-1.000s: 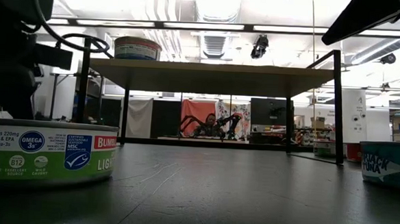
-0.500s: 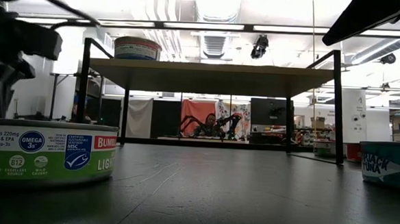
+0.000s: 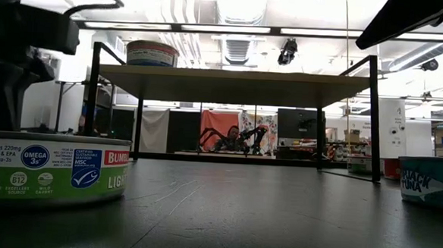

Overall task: Stack canned seafood by type on shelf
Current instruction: Put the red tuna can on the shelf

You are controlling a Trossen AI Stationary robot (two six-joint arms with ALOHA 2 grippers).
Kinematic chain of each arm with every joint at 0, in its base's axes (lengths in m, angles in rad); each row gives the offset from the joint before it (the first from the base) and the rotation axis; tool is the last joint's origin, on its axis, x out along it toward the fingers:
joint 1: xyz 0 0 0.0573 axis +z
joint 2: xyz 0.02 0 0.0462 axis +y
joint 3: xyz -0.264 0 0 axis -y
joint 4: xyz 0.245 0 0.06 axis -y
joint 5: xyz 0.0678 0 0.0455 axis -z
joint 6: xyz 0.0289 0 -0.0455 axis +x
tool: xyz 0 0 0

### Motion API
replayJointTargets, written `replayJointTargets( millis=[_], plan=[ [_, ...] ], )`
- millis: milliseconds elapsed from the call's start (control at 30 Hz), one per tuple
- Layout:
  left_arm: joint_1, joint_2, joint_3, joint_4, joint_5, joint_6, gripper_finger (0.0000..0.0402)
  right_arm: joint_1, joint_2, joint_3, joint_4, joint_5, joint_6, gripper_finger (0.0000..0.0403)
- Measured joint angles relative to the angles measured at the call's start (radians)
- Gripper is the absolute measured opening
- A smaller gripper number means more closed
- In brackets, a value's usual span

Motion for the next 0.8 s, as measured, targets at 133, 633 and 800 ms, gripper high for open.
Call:
replayJointTargets(
  millis=[133, 633, 800],
  plan=[
    [-0.019, 0.051, 0.060, -0.008, -0.014, 0.007, 0.0000, 0.000, 0.000, 0.000, 0.009, 0.000, 0.001, 0.0013],
    [-0.114, 0.043, 0.158, -0.126, -0.097, 0.046, 0.0000, -0.015, 0.000, -0.015, 0.333, -0.039, -0.042, 0.0013],
    [-0.149, 0.017, 0.159, -0.201, -0.109, 0.042, 0.0000, -0.039, 0.054, -0.018, 0.586, -0.086, -0.138, 0.0013]
  ],
)
